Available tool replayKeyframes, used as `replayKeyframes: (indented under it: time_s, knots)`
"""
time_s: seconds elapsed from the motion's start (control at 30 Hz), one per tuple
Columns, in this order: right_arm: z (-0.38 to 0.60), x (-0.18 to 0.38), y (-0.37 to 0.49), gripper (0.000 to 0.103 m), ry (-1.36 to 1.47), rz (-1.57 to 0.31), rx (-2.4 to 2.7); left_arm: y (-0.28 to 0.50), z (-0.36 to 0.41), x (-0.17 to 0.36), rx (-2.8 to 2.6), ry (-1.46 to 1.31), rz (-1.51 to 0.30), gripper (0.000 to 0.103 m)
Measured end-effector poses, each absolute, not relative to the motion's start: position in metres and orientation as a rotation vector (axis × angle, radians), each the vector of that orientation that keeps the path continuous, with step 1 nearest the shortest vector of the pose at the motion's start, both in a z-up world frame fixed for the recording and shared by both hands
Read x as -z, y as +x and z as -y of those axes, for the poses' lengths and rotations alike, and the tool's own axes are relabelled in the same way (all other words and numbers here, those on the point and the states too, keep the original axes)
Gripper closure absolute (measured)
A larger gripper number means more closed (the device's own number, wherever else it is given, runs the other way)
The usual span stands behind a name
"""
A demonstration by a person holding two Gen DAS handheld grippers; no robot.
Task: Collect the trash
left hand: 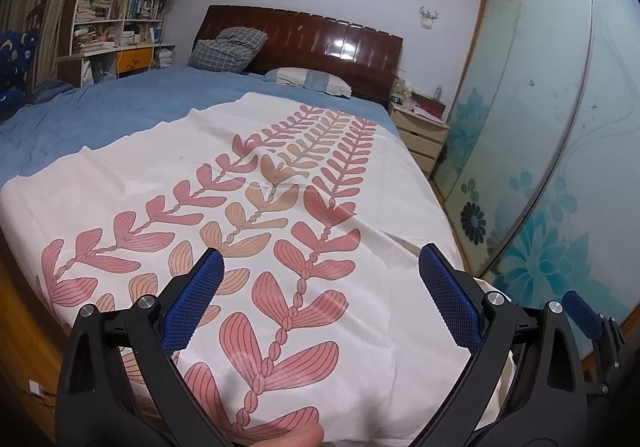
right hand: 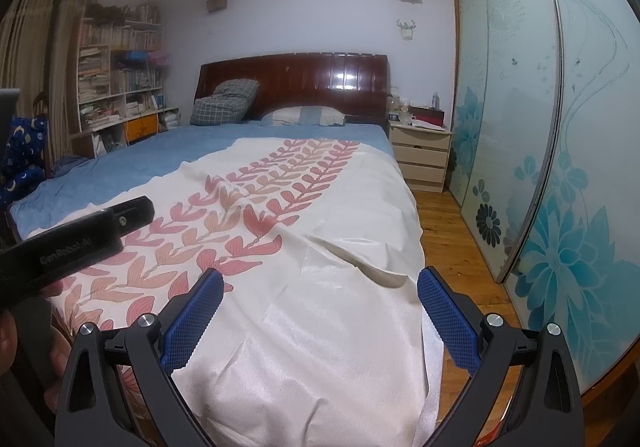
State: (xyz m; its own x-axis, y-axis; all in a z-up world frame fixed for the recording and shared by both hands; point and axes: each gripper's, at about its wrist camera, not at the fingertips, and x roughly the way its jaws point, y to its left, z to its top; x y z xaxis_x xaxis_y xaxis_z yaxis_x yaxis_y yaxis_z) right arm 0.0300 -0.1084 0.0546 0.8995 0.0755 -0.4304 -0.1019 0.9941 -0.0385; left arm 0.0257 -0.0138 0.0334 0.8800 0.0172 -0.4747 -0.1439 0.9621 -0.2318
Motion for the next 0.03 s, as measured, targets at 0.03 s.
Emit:
replayKeyframes:
  time_s: [0.03]
  knots:
    - [0.1086,-0.054,0.0316,0.007,-0.06,-0.447,-0.092,0.0251,0.012,-0.0336,-0.089,-0.269,-0.489,0.006]
